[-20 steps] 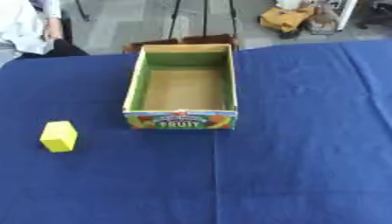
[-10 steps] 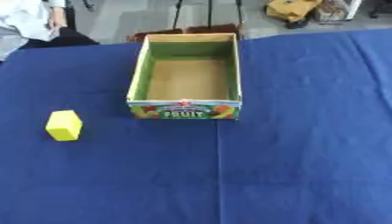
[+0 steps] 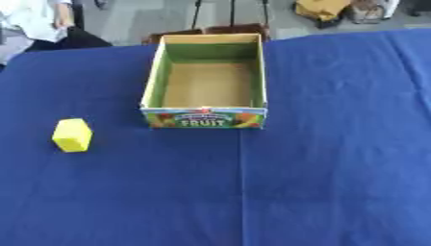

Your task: Pick up objects on the table and place them in the box.

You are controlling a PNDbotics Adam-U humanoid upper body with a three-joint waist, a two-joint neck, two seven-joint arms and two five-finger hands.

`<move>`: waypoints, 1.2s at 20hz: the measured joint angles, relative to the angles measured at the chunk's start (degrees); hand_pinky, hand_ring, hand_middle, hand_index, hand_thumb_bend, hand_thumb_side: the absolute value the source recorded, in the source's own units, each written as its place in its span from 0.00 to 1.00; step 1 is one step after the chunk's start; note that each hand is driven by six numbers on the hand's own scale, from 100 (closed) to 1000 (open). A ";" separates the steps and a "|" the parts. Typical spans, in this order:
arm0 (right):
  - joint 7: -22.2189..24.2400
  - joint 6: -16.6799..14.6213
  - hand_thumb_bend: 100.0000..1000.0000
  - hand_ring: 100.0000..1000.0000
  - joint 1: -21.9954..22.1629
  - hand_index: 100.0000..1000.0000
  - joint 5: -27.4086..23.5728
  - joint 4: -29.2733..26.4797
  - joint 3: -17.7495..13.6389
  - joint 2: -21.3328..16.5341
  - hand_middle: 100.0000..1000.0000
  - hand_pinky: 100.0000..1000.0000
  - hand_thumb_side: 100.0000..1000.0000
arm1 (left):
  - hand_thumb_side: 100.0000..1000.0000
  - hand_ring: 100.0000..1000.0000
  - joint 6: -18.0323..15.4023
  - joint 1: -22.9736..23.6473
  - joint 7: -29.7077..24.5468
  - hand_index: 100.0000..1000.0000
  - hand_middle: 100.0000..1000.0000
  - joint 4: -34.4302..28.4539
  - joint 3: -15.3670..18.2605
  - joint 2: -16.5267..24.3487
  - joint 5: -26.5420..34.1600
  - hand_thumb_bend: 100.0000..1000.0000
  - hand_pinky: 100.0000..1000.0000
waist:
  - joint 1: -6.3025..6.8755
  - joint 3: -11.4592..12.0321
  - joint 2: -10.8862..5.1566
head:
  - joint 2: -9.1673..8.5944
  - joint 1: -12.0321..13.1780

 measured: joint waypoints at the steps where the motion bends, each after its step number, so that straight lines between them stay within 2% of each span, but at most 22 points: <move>1: 0.04 -0.01 0.00 0.65 0.00 0.77 0.00 0.00 0.01 -0.09 0.56 0.63 1.00 | 1.00 0.91 -0.46 0.00 -2.07 1.00 0.92 0.63 -0.35 1.45 0.69 0.28 0.79 | 0.03 0.00 0.00 | -0.16 0.05; 5: 0.20 0.05 0.00 0.65 0.04 0.77 0.00 0.00 0.06 -0.28 0.55 0.63 1.00 | 1.00 0.94 -2.70 -0.23 -8.21 1.00 0.94 4.15 -1.91 7.06 3.88 0.23 0.81 | 0.35 -0.09 0.00 | -0.95 0.19; 10: 0.66 0.05 0.00 0.65 0.09 0.78 0.00 0.00 0.39 -0.28 0.55 0.63 1.00 | 1.00 0.99 -4.61 -3.28 -19.46 1.00 0.99 10.40 -5.09 12.18 6.20 0.26 0.86 | 0.43 -0.34 0.00 | -1.22 0.26; 14: 0.85 0.17 0.00 0.66 0.35 0.78 -0.04 0.00 0.45 -0.29 0.55 0.63 1.00 | 0.99 1.00 -4.72 -6.10 -29.15 1.00 1.00 14.52 -7.07 13.50 8.06 0.36 0.87 | 0.65 -0.66 0.00 | -1.46 0.50; 17: 0.97 0.12 0.00 0.66 0.48 0.78 -0.10 0.00 0.60 -0.29 0.55 0.63 1.00 | 0.89 1.00 -4.80 -7.60 -34.85 1.00 1.00 16.96 -8.24 13.95 9.18 0.46 0.87 | 0.65 -0.72 0.00 | -1.50 0.67; 19: 1.07 0.12 0.00 0.66 0.49 0.78 -0.22 0.00 0.70 -0.29 0.55 0.63 1.00 | 0.82 1.00 -4.95 -8.37 -38.05 1.00 1.00 18.53 -9.00 14.05 9.43 0.48 0.87 | 0.70 -0.74 0.00 | -1.72 0.80; 21: 1.19 0.12 0.00 0.66 0.49 0.78 -0.26 0.00 0.71 -0.29 0.55 0.63 1.00 | 0.80 1.00 -5.09 -9.20 -40.86 1.00 1.00 20.04 -9.68 14.20 9.44 0.49 0.87 | 0.75 -0.77 0.00 | -1.96 0.93; 24: 1.32 0.18 0.00 0.66 0.49 0.77 -0.33 0.00 0.71 -0.29 0.55 0.63 1.00 | 0.77 1.00 -5.17 -10.23 -44.54 1.00 1.00 22.26 -10.75 14.37 9.38 0.55 0.88 | 0.75 -0.97 0.00 | -2.00 0.99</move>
